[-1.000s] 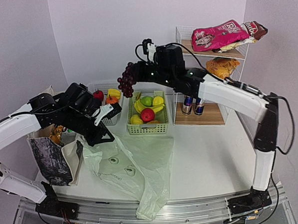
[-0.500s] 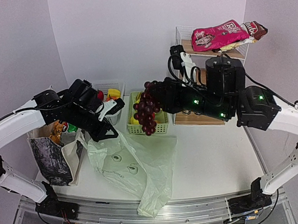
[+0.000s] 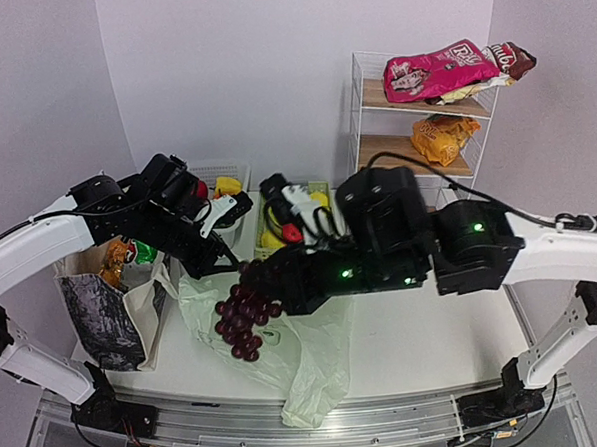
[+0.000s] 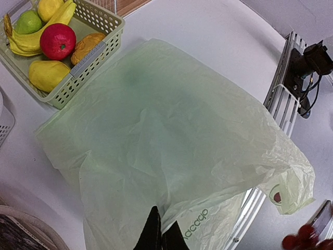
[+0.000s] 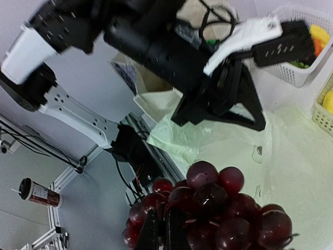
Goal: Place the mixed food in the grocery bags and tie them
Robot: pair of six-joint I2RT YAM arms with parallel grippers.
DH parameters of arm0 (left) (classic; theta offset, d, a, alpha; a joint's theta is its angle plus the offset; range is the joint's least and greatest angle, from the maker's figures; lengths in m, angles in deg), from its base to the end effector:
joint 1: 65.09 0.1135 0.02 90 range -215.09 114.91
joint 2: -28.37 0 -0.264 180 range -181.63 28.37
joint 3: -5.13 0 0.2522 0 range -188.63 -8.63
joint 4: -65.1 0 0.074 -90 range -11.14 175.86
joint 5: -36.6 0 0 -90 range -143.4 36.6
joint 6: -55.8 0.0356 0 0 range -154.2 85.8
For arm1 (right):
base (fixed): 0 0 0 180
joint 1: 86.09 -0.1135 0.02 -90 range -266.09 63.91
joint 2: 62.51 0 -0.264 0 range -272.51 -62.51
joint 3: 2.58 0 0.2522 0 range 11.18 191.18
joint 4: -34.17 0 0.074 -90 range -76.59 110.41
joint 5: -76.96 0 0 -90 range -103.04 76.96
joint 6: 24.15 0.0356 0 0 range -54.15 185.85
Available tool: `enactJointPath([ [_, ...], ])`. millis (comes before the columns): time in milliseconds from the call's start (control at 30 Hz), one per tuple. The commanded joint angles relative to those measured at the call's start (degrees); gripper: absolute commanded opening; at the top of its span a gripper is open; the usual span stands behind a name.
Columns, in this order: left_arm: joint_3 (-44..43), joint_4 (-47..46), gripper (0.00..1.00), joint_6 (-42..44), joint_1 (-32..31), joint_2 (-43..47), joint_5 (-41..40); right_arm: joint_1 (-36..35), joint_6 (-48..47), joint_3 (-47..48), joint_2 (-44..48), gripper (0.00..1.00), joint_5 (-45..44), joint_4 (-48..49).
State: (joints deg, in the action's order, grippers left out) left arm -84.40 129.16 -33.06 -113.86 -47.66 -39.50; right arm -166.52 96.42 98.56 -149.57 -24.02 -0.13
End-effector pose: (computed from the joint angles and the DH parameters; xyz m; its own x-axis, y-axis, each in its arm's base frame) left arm 0.1718 -0.2090 0.3447 -0.4924 0.5911 -0.6388 0.8406 0.5134 -0.1729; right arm 0.0654 0.3473 0.4009 -0.5267 -0.1208 -0.8414 -0.7787 0.4656 0.4206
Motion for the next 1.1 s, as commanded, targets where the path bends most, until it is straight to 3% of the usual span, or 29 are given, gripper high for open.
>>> enactJointPath([
  [0,-3.0,-1.2,0.00,-0.6,0.3,0.4,1.1,-0.2,-2.7,0.7,-2.8,0.00,-1.2,1.5],
  [233,-2.2,-1.0,0.00,-0.7,0.3,1.3,1.2,-0.2,-10.7,-1.0,-2.9,0.00,-14.6,1.5],
  [467,-2.9,-1.3,0.00,-2.6,0.4,0.8,2.7,-0.5,-18.5,1.3,-6.1,0.00,-19.4,-1.2],
  [700,-6.3,0.1,0.00,-10.1,2.9,-1.2,18.4,-1.8,-37.8,3.8,-12.2,0.00,-24.0,-3.8],
  [800,-4.8,-0.7,0.00,-11.5,3.5,-0.8,21.2,-1.4,-45.3,4.6,-14.7,0.00,-24.7,-5.3],
  [933,-4.3,-1.0,0.00,-11.8,4.6,-0.5,22.1,0.1,-48.3,4.3,-16.6,0.00,-19.8,-9.4],
  [1067,-4.3,-0.9,0.00,-12.6,6.7,-0.6,24.0,3.0,-45.7,7.1,-18.8,0.00,-13.7,-18.1],
])
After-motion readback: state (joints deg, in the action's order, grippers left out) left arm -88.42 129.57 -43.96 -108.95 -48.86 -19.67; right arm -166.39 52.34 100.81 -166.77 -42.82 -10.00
